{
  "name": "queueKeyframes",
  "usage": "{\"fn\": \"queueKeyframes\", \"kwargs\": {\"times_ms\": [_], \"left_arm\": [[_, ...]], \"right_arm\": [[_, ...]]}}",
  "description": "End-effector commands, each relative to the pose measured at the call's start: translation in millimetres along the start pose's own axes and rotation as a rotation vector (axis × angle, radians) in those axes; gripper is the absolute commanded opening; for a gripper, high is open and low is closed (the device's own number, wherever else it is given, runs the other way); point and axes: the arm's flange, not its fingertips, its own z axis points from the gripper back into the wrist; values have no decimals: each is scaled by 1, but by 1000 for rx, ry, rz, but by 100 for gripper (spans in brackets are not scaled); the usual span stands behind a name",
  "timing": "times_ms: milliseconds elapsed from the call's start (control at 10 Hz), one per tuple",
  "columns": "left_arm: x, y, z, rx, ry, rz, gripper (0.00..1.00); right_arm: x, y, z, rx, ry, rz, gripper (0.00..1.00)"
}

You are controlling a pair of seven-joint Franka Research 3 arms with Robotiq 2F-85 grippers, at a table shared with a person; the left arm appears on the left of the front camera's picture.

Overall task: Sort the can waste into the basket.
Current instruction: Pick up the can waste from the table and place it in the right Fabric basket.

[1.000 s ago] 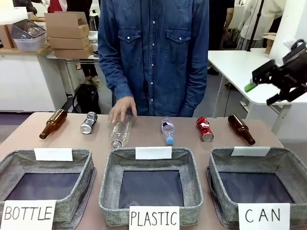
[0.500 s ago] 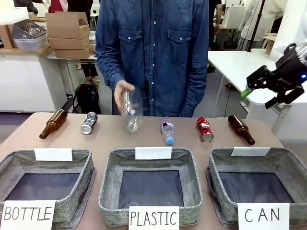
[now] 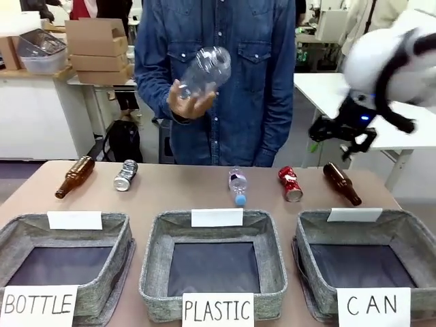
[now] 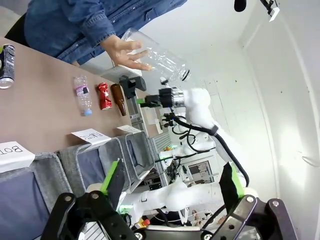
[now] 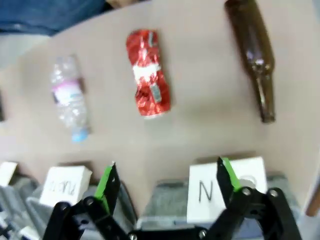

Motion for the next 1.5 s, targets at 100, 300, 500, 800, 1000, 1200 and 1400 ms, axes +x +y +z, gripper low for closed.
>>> {"fn": "queueKeyframes", "kwargs": {"times_ms": [100, 300, 500, 800, 1000, 1200, 1400], "left_arm": [[1, -2, -1, -18, -4, -23, 100], [1, -2, -1, -18, -4, -23, 100], [1, -2, -1, -18, -4, -23, 100], [1, -2, -1, -18, -4, -23, 100], [1, -2, -1, -18, -4, -23, 100], [1, -2, -1, -18, -4, -23, 100], [1, -2, -1, -18, -4, -23, 100]], "right_arm": [[56, 26, -48, -4, 122, 70, 100], [81, 46, -107, -85, 176, 53, 100], [92, 52, -145, -155, 256, 28, 100], [90, 55, -166, -181, 302, 33, 100], [90, 53, -167, -182, 311, 31, 100], [90, 52, -167, -198, 307, 30, 41], [91, 51, -169, -215, 309, 29, 0]]}}
